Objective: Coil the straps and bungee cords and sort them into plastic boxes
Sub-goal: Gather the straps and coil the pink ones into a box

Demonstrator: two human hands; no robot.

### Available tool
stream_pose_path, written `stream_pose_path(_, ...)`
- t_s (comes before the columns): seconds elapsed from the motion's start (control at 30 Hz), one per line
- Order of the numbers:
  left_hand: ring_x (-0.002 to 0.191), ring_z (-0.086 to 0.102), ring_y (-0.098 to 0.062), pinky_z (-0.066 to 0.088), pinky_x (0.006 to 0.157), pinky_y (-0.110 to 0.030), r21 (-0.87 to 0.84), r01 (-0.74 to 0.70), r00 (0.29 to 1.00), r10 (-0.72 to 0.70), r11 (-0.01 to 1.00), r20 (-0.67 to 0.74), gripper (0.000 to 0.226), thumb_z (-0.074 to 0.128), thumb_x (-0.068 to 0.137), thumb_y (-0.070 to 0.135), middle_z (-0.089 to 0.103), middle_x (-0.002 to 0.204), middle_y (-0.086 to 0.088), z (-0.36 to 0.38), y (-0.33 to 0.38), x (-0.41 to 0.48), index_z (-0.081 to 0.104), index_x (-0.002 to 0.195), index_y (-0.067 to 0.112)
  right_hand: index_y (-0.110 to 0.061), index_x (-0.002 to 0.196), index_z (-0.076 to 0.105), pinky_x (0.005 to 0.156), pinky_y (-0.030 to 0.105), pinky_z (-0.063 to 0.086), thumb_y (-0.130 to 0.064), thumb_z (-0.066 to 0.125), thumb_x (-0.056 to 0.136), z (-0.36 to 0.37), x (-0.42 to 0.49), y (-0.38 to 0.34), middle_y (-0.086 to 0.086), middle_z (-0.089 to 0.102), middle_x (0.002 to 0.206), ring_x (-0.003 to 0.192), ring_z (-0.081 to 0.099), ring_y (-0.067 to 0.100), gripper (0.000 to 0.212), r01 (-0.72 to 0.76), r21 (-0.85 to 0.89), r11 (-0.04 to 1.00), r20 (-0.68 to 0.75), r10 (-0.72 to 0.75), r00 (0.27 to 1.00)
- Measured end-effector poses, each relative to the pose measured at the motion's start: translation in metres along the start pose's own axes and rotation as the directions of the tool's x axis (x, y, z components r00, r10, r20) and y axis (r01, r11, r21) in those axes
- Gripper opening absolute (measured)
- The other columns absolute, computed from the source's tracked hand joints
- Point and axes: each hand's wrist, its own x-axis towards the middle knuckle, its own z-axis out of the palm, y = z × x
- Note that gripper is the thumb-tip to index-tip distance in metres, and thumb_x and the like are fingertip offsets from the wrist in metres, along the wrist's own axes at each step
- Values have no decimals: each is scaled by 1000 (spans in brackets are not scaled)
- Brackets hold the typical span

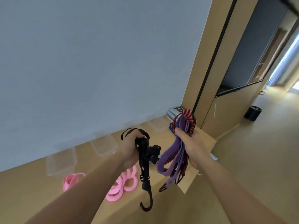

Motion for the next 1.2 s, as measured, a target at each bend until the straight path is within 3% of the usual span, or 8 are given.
stream_pose_path(0.1,85,65,-38,54,88,-58,14,63,998,-63,998,0,22,58,86,14,62,79,-16,12,0,42,52,102,0,-18,96,68,57,33,50,-26,69,89,-12,49,3,-5,64,66,59,63,13,11,-54,-37,998,-111,49,993)
stream_pose_path(0.23,80,70,-31,56,64,-39,148,90,996,-92,985,9,25,62,94,20,72,90,-14,27,-1,83,60,110,1,-13,101,67,58,33,52,-27,71,88,-28,101,8,2,65,75,65,65,19,20,-115,-63,991,-152,104,983)
stream_pose_path(0.4,89,67,-32,56,62,-38,166,92,995,-84,982,-54,32,63,95,17,64,117,-27,48,0,127,57,120,-2,-9,103,68,55,30,51,-25,72,88,-46,161,5,5,65,80,67,65,21,22,-142,-109,984,-143,126,982)
stream_pose_path(0.57,90,70,-37,56,57,-38,191,97,991,-78,977,-105,33,62,95,18,66,117,-25,65,0,176,55,121,-1,-15,102,67,47,23,51,-26,73,88,-60,227,14,3,68,82,61,68,13,19,-161,-238,958,46,177,983)
stream_pose_path(0.7,70,72,-35,56,52,-38,172,98,978,-63,980,-200,30,61,96,17,72,95,-18,77,-10,214,55,117,-4,-15,101,67,58,31,52,-29,74,86,-79,291,30,5,69,85,72,69,22,21,-195,-337,921,156,259,953)
stream_pose_path(0.83,66,73,-28,57,55,-37,165,121,949,-65,979,-309,26,63,94,16,75,78,-10,103,-30,251,59,112,-2,-12,94,67,57,30,52,-23,75,87,-96,349,55,8,69,81,69,66,24,16,-289,-392,873,256,405,878)
stream_pose_path(1.0,71,73,-28,57,57,-39,175,183,899,-93,967,-429,24,65,94,19,75,88,-13,125,-55,286,61,110,2,-3,102,68,64,31,53,-20,75,86,-100,400,106,14,70,91,73,65,25,25,-325,-467,823,330,503,799)
stream_pose_path(1.2,75,74,-31,58,56,-41,210,244,848,-103,947,-519,23,66,93,18,72,99,-19,135,-70,309,61,110,3,-4,110,62,79,43,57,-23,77,83,-104,430,176,14,69,97,85,68,29,36,-276,-497,823,323,470,822)
